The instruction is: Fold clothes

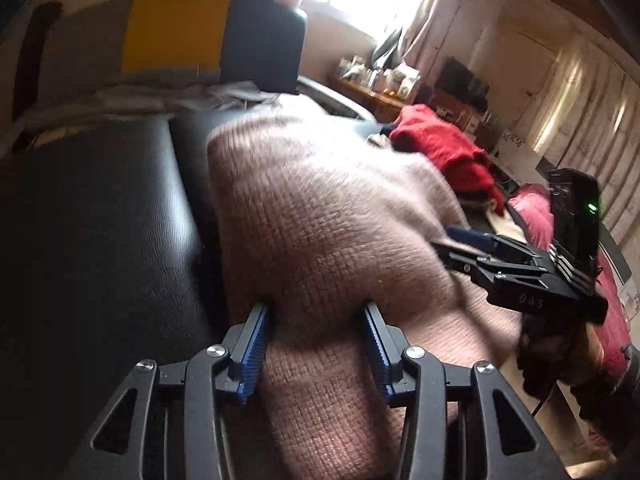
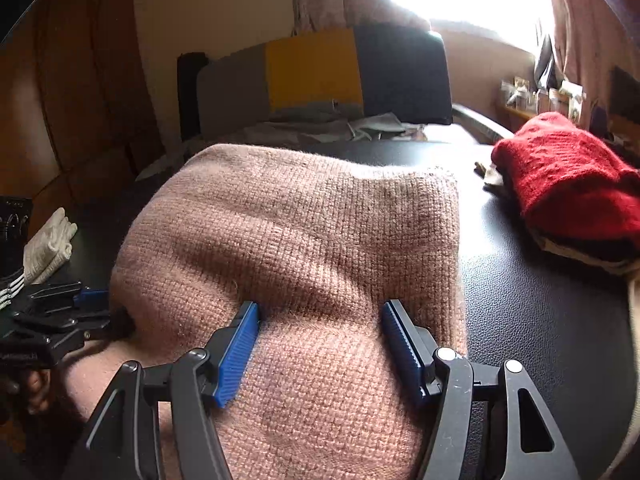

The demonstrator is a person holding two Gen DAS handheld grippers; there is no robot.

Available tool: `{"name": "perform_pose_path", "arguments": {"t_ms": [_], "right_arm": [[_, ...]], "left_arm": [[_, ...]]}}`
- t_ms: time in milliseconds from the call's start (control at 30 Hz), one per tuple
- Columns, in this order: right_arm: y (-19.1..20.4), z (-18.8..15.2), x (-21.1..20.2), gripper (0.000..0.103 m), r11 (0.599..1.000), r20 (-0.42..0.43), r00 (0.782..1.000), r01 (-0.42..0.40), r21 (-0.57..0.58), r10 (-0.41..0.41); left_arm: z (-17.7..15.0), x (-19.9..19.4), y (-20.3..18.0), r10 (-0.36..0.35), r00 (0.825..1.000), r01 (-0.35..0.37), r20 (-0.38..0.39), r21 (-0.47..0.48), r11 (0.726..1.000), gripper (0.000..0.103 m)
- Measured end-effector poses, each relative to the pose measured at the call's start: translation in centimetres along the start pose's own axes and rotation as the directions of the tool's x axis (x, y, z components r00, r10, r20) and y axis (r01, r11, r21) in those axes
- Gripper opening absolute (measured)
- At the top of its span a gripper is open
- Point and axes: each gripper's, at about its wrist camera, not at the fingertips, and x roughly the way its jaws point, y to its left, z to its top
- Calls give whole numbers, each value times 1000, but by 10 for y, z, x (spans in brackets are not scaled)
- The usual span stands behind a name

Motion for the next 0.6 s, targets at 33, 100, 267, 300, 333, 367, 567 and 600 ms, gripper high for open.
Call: {"name": "perform_pose_path", "arguments": {"t_ms": [33,100,267,300,333,367,567,600], "right_arm": [[-3,6,-3,72,999,-39,999,-33,19,34],[-12,16,-15,81,993,-58,993,-94,72,98],[-73,32,-45,103,944,45,980,-198,264,193],[-86,32,-40,103,927,34,976,-216,308,216],[-102,30,-28,103,892,16,963,-256,374,270],[-111,27,-18,103,865,9,951,-286,411,310],[-120,20,36,103,782,-41,878,-403,476,477],[-116,22,42,103,780,-48,866,-422,462,497]], "left_arm": [[4,-4,8,-30,1000,31,7,-31,999,45],[12,-13,24,-90,996,92,24,-92,991,46],[33,-12,65,-198,980,201,36,-233,951,54],[36,-8,70,-204,978,206,33,-239,949,54],[39,-3,73,-208,978,208,24,-235,950,55],[42,2,74,-211,978,207,10,-223,952,55],[57,28,68,-278,960,270,-27,-167,948,65],[59,31,69,-295,955,287,-25,-170,943,66]]}}
